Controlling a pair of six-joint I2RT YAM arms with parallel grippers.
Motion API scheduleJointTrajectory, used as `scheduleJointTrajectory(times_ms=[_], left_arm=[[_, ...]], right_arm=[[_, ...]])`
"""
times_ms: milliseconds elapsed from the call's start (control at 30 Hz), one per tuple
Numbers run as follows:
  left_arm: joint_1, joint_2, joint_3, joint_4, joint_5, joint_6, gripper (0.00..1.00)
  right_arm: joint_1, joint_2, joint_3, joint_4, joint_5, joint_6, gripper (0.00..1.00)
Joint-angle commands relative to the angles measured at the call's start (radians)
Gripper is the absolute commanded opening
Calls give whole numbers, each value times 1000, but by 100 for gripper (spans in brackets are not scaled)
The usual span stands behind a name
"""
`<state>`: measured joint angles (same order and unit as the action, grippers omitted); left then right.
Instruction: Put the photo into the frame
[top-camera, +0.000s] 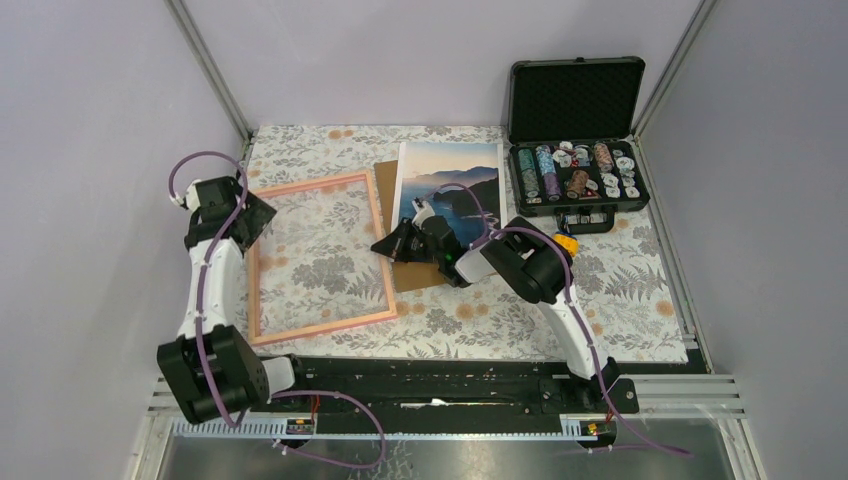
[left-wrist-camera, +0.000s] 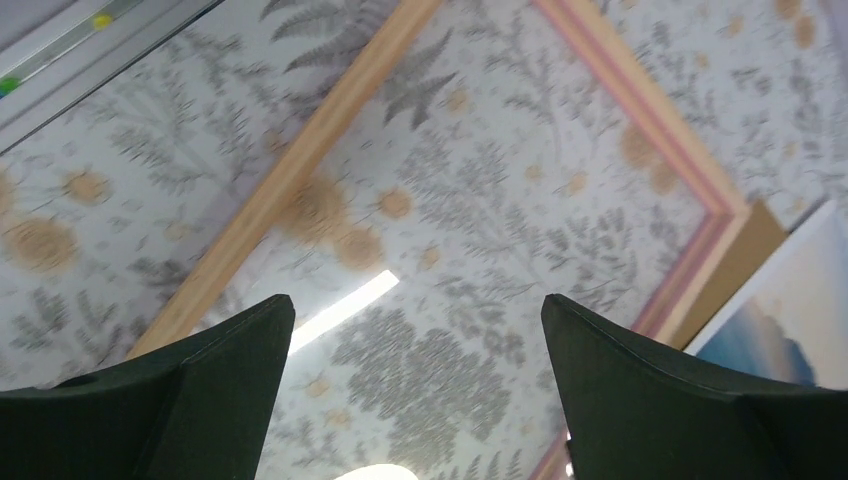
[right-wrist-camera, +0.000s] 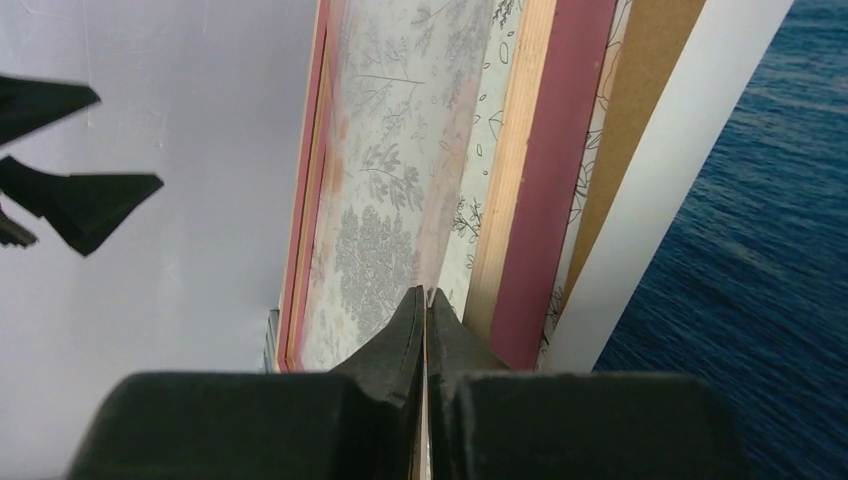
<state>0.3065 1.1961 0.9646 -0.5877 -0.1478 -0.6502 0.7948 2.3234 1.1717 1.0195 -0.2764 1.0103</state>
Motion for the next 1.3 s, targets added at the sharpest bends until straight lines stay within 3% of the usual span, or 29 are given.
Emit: scheduleJointTrajectory(times_ms=[0, 200, 300, 500, 633, 900, 1033, 1267], left_arm=[[6, 115, 103, 155, 86, -59, 99], [49, 250, 159, 249, 99, -80, 99], [98, 288, 144, 291, 86, -67, 99], [202, 347, 70, 350, 188, -52, 99], [265, 363, 0, 383, 250, -71, 99], [283, 397, -72, 416, 326, -115, 99], [296, 419, -115, 433, 409, -154, 99], [335, 430, -210, 503, 534, -206, 99]], right_arm=[[22, -68, -9, -17, 25, 1, 0], [28, -73, -8, -21, 14, 26, 0], [31, -80, -15, -18, 5, 46, 0], [32, -83, 0, -38, -30, 74, 0], [31, -83, 13, -58, -63, 95, 6], [30, -99, 32, -122, -84, 142, 14], [30, -86, 45, -127, -91, 158, 25], [28, -75, 65, -130, -136, 177, 27]])
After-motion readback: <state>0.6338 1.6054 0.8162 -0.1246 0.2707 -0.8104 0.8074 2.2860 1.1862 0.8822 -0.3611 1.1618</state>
